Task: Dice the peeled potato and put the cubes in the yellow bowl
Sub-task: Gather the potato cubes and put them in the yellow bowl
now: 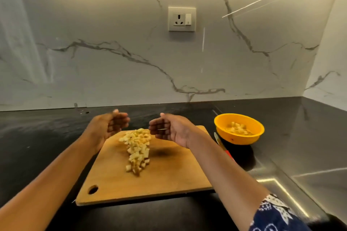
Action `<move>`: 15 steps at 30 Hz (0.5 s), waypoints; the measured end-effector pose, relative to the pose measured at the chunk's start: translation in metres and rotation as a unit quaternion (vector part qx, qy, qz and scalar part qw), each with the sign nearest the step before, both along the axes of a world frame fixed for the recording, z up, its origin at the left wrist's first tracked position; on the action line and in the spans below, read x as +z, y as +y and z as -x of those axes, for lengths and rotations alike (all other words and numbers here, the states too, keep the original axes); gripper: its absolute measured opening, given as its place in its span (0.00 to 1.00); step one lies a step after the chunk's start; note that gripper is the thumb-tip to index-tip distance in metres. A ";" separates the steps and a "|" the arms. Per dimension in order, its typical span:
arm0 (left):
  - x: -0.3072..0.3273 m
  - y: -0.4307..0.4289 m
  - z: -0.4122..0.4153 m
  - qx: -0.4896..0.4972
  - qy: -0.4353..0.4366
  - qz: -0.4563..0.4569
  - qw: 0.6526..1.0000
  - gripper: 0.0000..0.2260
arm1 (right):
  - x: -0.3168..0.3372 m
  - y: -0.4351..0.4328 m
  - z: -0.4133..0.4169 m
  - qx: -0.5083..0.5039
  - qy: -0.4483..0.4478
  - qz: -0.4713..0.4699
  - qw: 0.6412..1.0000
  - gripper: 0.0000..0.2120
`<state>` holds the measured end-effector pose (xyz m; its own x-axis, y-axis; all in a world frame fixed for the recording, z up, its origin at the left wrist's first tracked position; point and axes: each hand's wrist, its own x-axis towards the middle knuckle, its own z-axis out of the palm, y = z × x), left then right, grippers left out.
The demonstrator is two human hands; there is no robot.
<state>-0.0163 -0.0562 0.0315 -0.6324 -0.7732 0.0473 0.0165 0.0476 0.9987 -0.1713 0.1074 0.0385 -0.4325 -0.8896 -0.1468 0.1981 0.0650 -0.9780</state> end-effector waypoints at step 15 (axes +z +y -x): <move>0.007 0.058 0.012 -0.150 -0.023 -0.111 0.982 0.37 | -0.004 -0.005 -0.010 -0.068 -0.298 0.264 0.915 0.44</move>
